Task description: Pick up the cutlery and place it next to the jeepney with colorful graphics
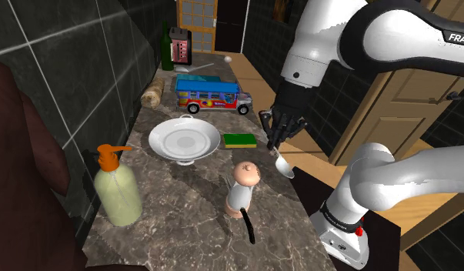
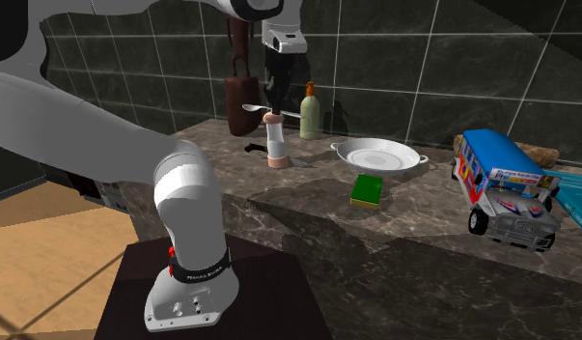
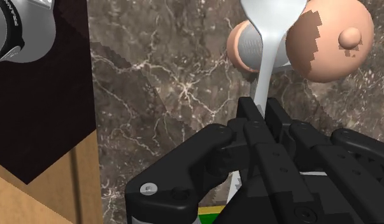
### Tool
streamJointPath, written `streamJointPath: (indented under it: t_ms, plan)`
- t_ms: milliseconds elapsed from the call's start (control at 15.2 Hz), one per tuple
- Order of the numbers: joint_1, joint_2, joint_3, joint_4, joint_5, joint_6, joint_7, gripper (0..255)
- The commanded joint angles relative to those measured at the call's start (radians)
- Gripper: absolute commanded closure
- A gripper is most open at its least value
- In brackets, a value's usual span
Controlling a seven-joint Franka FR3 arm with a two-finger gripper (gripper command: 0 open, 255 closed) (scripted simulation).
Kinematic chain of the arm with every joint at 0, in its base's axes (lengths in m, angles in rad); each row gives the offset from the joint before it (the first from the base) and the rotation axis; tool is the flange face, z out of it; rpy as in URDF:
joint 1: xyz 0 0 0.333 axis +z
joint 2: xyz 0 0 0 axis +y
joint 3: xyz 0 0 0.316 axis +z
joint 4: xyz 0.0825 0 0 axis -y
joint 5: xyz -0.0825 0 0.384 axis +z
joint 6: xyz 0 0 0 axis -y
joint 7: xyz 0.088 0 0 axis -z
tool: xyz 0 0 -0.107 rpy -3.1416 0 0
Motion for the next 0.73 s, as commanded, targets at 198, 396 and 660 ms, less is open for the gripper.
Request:
streamJointPath:
  t_ms: [198, 396, 660]
  plan:
    - [-0.013, 0.023, -0.029, 0.05, -0.025, -0.034, -0.014, 255]
    - [-0.044, 0.074, -0.084, 0.07, -0.072, -0.023, -0.081, 255]
    - [-0.082, 0.156, -0.153, 0.112, -0.128, -0.006, -0.166, 255]
